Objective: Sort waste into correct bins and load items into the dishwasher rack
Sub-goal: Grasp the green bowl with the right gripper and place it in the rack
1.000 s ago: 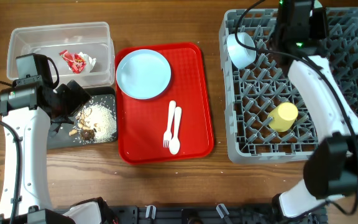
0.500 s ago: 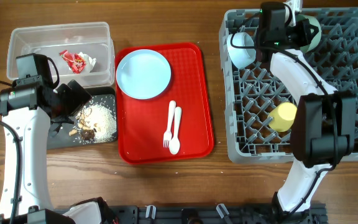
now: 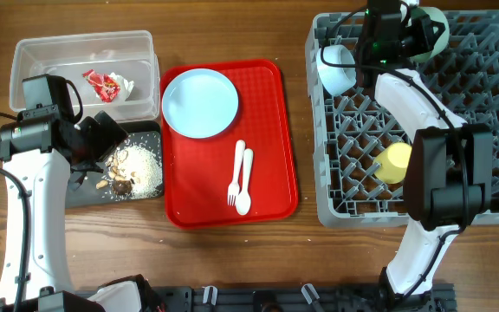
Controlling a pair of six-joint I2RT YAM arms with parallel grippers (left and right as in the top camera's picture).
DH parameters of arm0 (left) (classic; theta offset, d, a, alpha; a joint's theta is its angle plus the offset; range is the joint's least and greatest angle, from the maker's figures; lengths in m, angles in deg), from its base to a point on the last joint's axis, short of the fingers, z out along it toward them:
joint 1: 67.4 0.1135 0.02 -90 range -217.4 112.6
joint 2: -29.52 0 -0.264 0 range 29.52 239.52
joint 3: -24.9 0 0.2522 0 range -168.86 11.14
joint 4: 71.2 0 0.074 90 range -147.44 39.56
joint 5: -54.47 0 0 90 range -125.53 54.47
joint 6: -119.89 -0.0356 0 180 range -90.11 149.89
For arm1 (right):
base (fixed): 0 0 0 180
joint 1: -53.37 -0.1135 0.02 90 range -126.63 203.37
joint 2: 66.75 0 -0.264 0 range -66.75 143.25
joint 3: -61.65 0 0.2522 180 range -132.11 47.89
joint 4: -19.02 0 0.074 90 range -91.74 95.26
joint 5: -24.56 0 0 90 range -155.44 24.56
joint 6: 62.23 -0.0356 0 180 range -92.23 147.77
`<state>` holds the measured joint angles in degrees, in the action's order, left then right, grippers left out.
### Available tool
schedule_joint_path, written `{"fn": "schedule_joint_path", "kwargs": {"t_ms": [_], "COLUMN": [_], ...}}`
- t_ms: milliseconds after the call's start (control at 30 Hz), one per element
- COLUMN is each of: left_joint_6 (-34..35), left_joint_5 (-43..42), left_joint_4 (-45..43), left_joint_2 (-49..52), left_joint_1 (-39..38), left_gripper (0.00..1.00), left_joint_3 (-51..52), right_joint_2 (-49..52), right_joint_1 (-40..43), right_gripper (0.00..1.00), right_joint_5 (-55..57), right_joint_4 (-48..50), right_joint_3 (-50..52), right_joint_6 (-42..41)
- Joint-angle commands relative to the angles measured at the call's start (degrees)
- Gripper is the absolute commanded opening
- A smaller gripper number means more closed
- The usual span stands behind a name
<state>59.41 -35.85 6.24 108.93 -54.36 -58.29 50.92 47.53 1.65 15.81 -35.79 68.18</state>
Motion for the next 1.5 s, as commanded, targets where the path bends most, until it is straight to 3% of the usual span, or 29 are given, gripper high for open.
{"fn": "schedule_joint_path", "kwargs": {"t_ms": [0, 300, 433, 467, 600, 667, 733, 867, 1000, 1067, 1133, 1267, 1400, 1467], "left_joint_6": [1.0, 0.9, 1.0, 0.9, 1.0, 1.0, 1.0, 1.0, 1.0, 1.0, 1.0, 1.0, 1.0, 1.0], "left_joint_5": [-0.3, -0.3, -0.3, -0.3, -0.3, -0.3, -0.3, -0.3, -0.3, -0.3, -0.3, -0.3, -0.3, -0.3], "left_joint_4": [0.0, 0.0, 0.0, 0.0, 0.0, 0.0, 0.0, 0.0, 0.0, 0.0, 0.0, 0.0, 0.0, 0.0], "left_joint_2": [-0.8, -0.8, -0.8, -0.8, -0.8, -0.8, -0.8, -0.8, -0.8, -0.8, -0.8, -0.8, -0.8, -0.8], "left_joint_1": [0.3, 0.3, 0.3, 0.3, 0.3, 0.3, 0.3, 0.3, 0.3, 0.3, 0.3, 0.3, 0.3, 0.3], "left_gripper": [1.00, 1.00, 1.00, 1.00, 1.00, 1.00, 1.00, 1.00, 1.00, 1.00, 1.00, 1.00, 1.00, 1.00], "left_joint_3": [-0.1, -0.1, -0.1, -0.1, -0.1, -0.1, -0.1, -0.1, -0.1, -0.1, -0.1, -0.1, -0.1, -0.1], "right_joint_2": [1.0, 1.7, 1.6, 1.6, 1.6, 1.6, 1.8, 2.0, 2.0, 2.0, 1.7, -5.0, -17.1, -23.5], "right_joint_1": [-0.8, -4.4, -4.9, -4.8, -3.2, -3.2, -3.2, -3.8, -6.4, -7.7, -8.6, -8.0, -7.8, -7.8], "right_gripper": [0.04, 0.04, 0.04, 0.04, 0.04, 0.04, 0.04, 0.04, 0.05, 0.25, 0.26, 0.35, 0.48, 0.50], "right_joint_5": [-0.9, -1.0, -0.5, 0.0, 4.7, 4.4, 4.4, 3.2, 2.3, 2.2, -1.0, -21.5, -34.3, -51.4], "right_joint_4": [0.1, -2.9, -8.8, -7.0, 16.6, 18.6, 12.8, -3.7, -4.5, -5.6, -11.6, -31.5, -39.0, -45.1], "right_joint_3": [-0.4, 2.6, 3.2, 3.1, 3.1, 3.1, 3.1, 3.2, 3.2, 3.2, 3.2, 3.2, 3.2, 3.2], "right_joint_6": [0.2, -0.6, -9.6, -7.2, 14.4, 16.9, 12.7, -4.2, -8.2, -11.1, -17.1, -38.5, -39.3, -39.5]}}
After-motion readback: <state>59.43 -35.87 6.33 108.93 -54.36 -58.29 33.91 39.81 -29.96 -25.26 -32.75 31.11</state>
